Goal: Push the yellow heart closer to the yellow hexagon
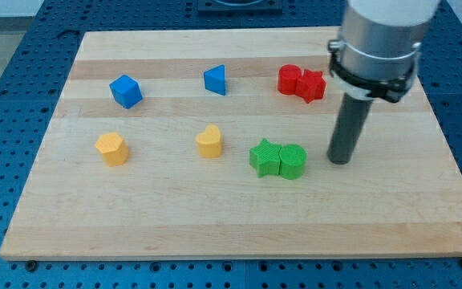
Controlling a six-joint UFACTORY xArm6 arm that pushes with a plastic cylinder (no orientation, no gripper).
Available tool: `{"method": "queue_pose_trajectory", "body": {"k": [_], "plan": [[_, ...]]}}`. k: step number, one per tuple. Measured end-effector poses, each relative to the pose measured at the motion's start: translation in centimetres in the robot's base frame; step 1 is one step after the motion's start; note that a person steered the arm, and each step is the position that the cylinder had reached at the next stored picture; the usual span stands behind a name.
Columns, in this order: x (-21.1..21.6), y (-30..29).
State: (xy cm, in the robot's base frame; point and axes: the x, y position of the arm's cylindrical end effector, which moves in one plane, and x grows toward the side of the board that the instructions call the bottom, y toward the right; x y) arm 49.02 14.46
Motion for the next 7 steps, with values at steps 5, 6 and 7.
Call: {"method": "queue_pose_trajectory", "body": {"k": [5,6,7], "plan": [[-6.0,-3.5],[-5.4,-8.9],[-4.5,-13.7]]}}
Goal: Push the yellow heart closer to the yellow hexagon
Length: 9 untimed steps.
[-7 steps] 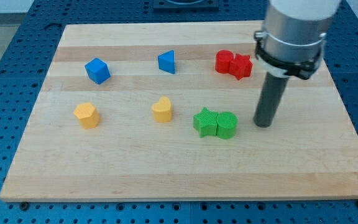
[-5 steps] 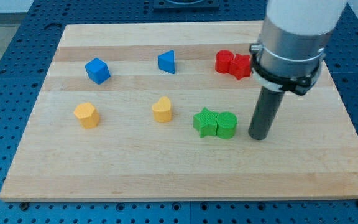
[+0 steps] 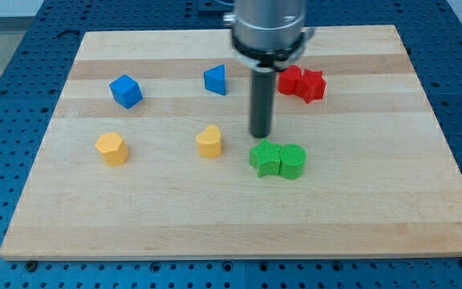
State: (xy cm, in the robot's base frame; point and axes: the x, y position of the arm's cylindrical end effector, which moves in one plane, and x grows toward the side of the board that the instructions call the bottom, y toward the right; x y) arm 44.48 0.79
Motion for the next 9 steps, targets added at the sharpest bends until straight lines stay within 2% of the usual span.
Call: {"method": "queue_pose_trajectory", "body": {"k": [1,2,3,4,6,8,9], "plan": [[1.3,-3.3],[1.5,-3.3],[1.7,-6.7],[2.5,-12.7],[2.9,-8.3],[6.6,-11.5],[6.6,-14.9]]}}
